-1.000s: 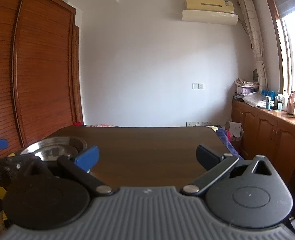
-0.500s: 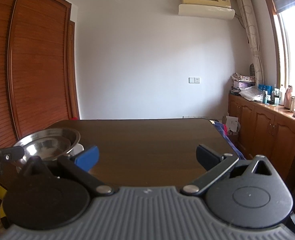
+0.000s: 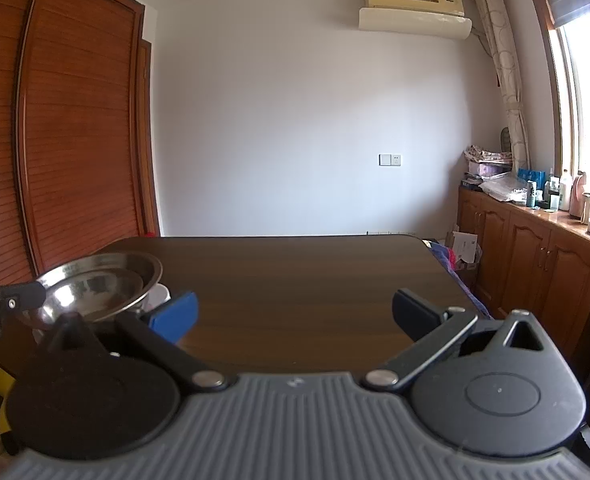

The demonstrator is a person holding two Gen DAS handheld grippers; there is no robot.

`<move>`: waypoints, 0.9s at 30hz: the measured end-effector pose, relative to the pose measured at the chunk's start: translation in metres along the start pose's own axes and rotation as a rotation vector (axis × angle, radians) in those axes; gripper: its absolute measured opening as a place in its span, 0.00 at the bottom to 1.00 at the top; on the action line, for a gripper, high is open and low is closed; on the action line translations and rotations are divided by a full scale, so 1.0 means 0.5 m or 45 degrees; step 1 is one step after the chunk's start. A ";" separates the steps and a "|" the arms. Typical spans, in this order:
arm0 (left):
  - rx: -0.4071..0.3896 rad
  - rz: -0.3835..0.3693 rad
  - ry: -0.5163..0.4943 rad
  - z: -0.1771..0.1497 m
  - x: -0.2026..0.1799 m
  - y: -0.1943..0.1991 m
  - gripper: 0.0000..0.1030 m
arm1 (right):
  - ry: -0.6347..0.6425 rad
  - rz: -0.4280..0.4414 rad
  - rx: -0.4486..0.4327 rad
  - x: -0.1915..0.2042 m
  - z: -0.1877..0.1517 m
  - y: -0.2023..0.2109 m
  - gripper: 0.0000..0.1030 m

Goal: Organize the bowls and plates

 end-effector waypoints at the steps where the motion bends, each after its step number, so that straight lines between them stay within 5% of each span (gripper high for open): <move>1: 0.001 0.001 0.001 0.001 0.001 0.000 1.00 | -0.001 0.002 0.002 0.001 -0.001 0.000 1.00; 27: 0.005 -0.003 0.006 -0.002 -0.004 0.002 1.00 | -0.001 0.011 0.015 0.007 -0.007 -0.005 1.00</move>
Point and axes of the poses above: each gripper's, at about its wrist camera, not at the fingertips, and y roughly against the way its jaws point, x to its left, z to its top, the point moved 9 cm from there along -y, roughly the way its jaws point, and after that the axes turned 2 degrees about z, right-handed, at the moved point
